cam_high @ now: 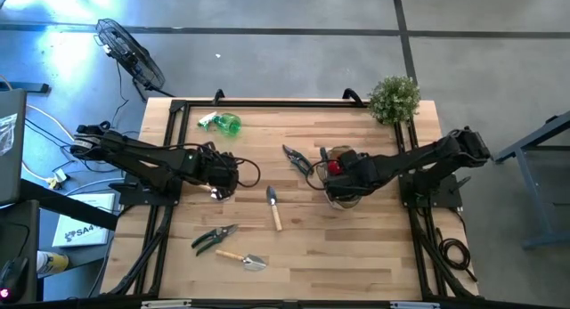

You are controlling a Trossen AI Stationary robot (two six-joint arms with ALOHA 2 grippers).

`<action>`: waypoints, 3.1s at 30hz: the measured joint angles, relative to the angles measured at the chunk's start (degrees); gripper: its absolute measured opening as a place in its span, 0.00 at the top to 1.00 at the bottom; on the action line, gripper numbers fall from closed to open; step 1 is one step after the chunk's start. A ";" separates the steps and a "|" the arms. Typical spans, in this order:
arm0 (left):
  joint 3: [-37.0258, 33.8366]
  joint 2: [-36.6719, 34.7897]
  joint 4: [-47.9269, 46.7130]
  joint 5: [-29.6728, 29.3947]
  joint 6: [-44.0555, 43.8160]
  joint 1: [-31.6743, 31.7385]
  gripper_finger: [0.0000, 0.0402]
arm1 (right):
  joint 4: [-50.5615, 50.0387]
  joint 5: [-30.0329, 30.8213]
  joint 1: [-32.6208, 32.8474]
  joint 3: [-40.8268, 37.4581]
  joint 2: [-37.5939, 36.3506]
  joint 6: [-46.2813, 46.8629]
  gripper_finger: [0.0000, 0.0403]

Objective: Pick & Place Garden tools in Gardening bag
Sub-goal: Put the red gloves into the gardening bag, then put the green spray bottle into the gardening bag

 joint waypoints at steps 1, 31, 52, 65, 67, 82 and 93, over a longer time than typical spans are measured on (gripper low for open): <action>0.00 0.00 0.04 0.56 0.00 -0.01 0.45 | -0.03 -0.29 0.00 0.00 0.00 0.00 0.50; -0.02 0.00 0.13 2.30 -1.14 0.01 0.45 | -5.81 -11.29 -9.75 0.07 -1.64 -0.01 0.33; -0.02 0.00 0.00 2.98 -1.20 -0.01 0.45 | -6.37 -26.61 -9.33 1.79 -4.51 -7.59 0.33; -0.02 0.00 -1.23 -2.96 -0.87 -0.01 0.45 | -1.29 -12.38 7.77 3.28 -15.05 3.97 0.33; -0.02 0.00 -3.03 -6.57 -1.12 -0.01 0.45 | 2.06 -4.57 14.04 3.27 -15.02 4.00 0.33; 2.45 -0.02 -13.49 -2.55 11.97 13.78 0.45 | 26.28 30.13 40.84 1.66 -6.73 -17.81 0.33; 2.45 -0.02 -10.55 6.65 45.59 24.92 0.45 | 32.20 29.55 40.87 1.66 -6.25 -18.36 0.33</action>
